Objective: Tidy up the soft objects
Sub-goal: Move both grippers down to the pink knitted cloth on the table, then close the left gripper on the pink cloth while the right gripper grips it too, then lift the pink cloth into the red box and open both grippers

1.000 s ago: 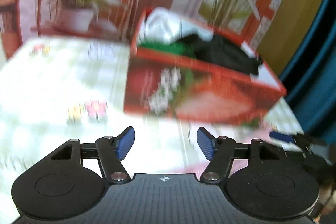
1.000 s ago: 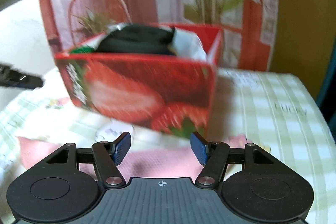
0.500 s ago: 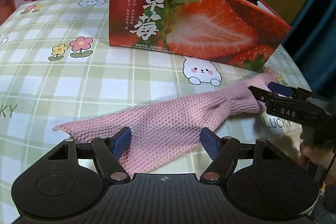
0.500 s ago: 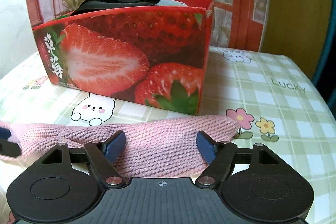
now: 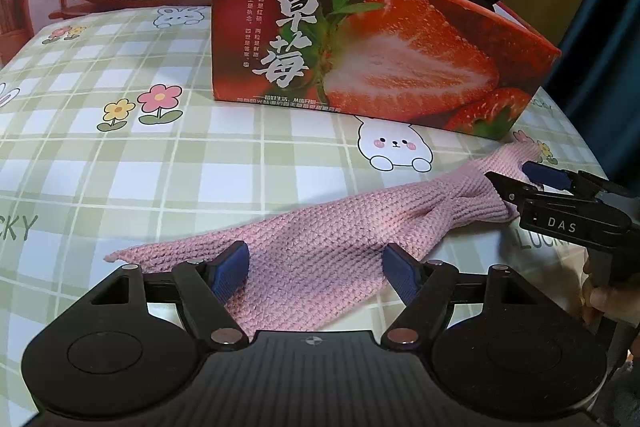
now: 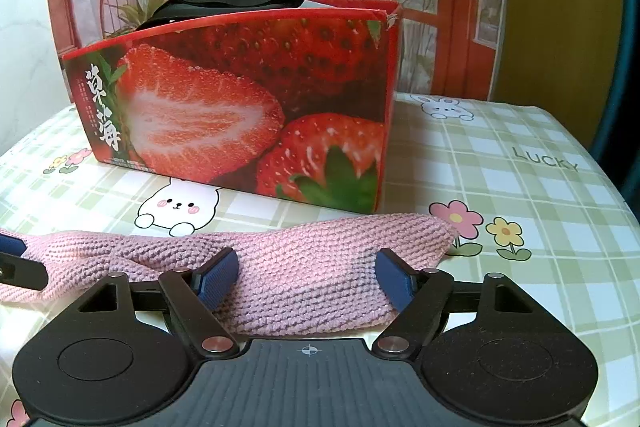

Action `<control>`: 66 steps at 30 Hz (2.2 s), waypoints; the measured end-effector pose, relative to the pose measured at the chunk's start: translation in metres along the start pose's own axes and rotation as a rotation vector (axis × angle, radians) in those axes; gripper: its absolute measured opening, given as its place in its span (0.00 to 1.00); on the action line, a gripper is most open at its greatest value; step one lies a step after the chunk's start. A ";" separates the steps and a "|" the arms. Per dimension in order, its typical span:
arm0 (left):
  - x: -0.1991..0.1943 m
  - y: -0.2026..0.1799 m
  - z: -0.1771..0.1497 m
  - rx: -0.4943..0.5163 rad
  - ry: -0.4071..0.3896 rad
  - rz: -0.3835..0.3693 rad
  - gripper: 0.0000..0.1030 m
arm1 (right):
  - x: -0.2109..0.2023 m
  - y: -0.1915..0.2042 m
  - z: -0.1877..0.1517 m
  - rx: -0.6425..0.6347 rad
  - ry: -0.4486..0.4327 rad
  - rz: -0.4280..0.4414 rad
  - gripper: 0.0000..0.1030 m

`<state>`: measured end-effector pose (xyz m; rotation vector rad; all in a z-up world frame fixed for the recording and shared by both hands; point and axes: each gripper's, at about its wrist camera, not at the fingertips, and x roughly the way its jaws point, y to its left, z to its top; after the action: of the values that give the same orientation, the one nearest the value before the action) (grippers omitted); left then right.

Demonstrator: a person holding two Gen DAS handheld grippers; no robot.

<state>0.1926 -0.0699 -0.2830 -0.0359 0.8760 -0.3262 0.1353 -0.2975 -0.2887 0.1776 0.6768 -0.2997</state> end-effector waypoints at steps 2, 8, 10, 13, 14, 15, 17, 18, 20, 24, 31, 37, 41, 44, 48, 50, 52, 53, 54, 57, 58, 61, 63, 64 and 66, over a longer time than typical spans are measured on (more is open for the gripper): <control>0.000 0.000 0.000 -0.005 -0.001 -0.004 0.76 | 0.000 0.000 0.000 -0.001 0.000 0.001 0.73; 0.001 0.001 0.000 -0.008 -0.004 -0.017 0.79 | 0.002 0.000 0.000 -0.003 0.007 -0.004 0.82; 0.001 0.001 -0.001 -0.006 -0.006 -0.019 0.80 | 0.002 0.000 0.001 -0.006 0.011 0.001 0.84; 0.001 0.001 -0.002 -0.003 -0.009 -0.020 0.81 | 0.002 0.000 0.001 -0.006 0.013 0.011 0.85; 0.001 0.001 -0.002 -0.002 -0.010 -0.021 0.81 | 0.002 -0.001 0.000 -0.006 0.013 0.012 0.85; 0.001 0.000 -0.002 -0.002 -0.011 -0.021 0.81 | 0.002 0.000 0.000 -0.008 0.013 0.011 0.85; 0.001 0.001 -0.002 -0.006 -0.013 -0.024 0.81 | 0.002 -0.001 0.000 -0.008 0.014 0.014 0.85; 0.000 0.002 -0.002 -0.007 -0.014 -0.026 0.81 | 0.002 -0.001 0.000 -0.008 0.015 0.016 0.85; 0.000 0.002 -0.002 -0.009 -0.015 -0.027 0.81 | 0.001 0.000 0.000 -0.007 0.016 0.014 0.84; 0.000 0.002 -0.002 -0.009 -0.015 -0.028 0.81 | -0.002 0.003 -0.001 -0.004 0.017 0.010 0.77; 0.001 0.002 -0.002 -0.009 -0.018 -0.027 0.82 | -0.009 0.010 -0.004 -0.004 0.012 0.030 0.56; 0.001 0.004 -0.001 -0.020 -0.019 -0.034 0.82 | -0.013 0.018 -0.006 0.009 0.013 0.092 0.35; 0.001 0.004 -0.002 -0.036 -0.024 -0.037 0.82 | -0.015 0.029 -0.009 -0.005 0.020 0.188 0.29; 0.001 0.004 -0.002 -0.035 -0.026 -0.037 0.82 | -0.017 0.040 -0.012 -0.054 0.007 0.196 0.28; 0.001 0.003 -0.002 -0.038 -0.029 -0.035 0.82 | -0.016 0.037 -0.012 -0.038 0.004 0.213 0.28; 0.001 0.003 -0.003 -0.038 -0.030 -0.034 0.82 | -0.016 0.038 -0.012 -0.041 0.003 0.209 0.28; 0.001 0.002 -0.003 -0.040 -0.029 -0.035 0.82 | -0.016 0.038 -0.012 -0.039 0.003 0.211 0.28; 0.001 0.003 -0.003 -0.041 -0.028 -0.037 0.82 | -0.017 0.037 -0.012 -0.037 0.003 0.212 0.28; 0.000 0.003 -0.003 -0.041 -0.028 -0.038 0.82 | -0.018 0.036 -0.013 -0.036 0.002 0.213 0.28; 0.000 0.003 -0.003 -0.046 -0.025 -0.041 0.82 | -0.017 0.036 -0.013 -0.034 0.002 0.214 0.28; 0.000 0.003 -0.003 -0.050 -0.024 -0.042 0.82 | -0.017 0.036 -0.013 -0.032 0.002 0.216 0.28; 0.000 0.004 -0.002 -0.067 -0.021 -0.041 0.80 | -0.017 0.036 -0.014 -0.025 0.003 0.218 0.28; -0.002 0.007 -0.001 -0.083 -0.018 -0.033 0.72 | -0.017 0.036 -0.014 -0.024 0.005 0.217 0.28; -0.003 0.009 0.000 -0.094 -0.016 -0.029 0.60 | -0.017 0.036 -0.013 -0.023 0.009 0.216 0.27; -0.004 0.016 0.003 -0.118 -0.012 -0.047 0.40 | -0.017 0.037 -0.011 -0.030 0.024 0.210 0.25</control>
<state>0.1964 -0.0535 -0.2807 -0.1675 0.8826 -0.3176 0.1284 -0.2560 -0.2839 0.2224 0.6802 -0.0861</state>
